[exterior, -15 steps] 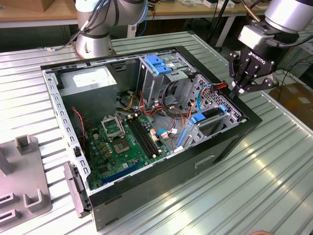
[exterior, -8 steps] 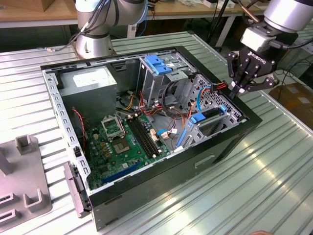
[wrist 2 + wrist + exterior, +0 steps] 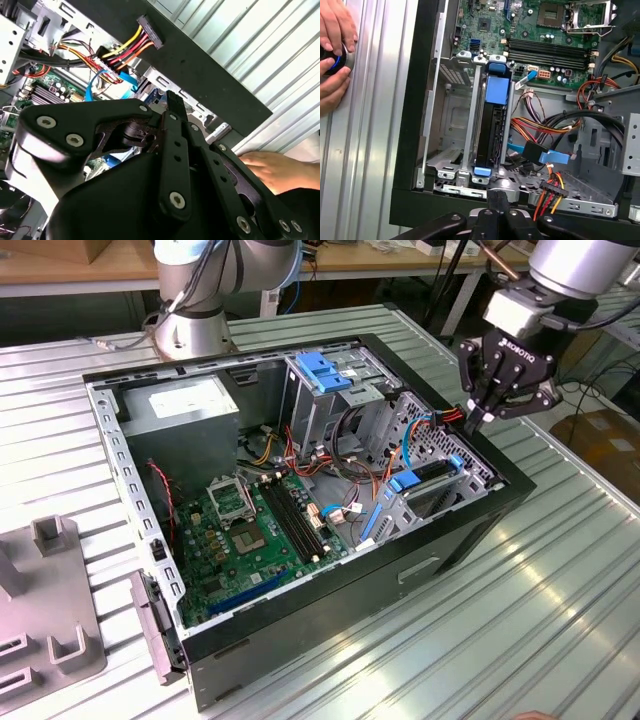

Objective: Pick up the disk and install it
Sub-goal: 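Insert the first disk wire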

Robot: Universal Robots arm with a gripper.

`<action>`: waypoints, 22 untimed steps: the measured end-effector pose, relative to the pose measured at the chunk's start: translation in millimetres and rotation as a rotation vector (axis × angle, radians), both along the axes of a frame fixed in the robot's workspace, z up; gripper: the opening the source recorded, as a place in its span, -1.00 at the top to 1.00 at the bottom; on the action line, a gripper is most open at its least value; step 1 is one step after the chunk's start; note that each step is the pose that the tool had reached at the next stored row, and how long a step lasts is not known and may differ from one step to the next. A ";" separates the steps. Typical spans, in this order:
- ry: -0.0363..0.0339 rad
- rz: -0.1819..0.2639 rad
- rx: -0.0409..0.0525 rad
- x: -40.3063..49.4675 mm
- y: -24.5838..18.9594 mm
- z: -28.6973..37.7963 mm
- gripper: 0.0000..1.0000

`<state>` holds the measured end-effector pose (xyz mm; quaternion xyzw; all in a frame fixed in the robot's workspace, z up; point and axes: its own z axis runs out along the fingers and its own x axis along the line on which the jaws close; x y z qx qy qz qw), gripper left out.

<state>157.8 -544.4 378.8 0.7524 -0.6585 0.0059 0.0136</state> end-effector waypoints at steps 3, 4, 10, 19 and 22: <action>-0.0002 0.051 -0.0014 0.2 0.1 -0.7 0.80; -0.0003 0.082 -0.0016 0.3 0.1 -1.1 0.80; -0.0008 0.150 -0.0063 0.6 0.5 -1.1 0.80; -0.0143 0.160 -0.1002 2.7 18.4 4.8 0.80; -0.0185 0.193 -0.1101 2.7 19.4 4.7 0.80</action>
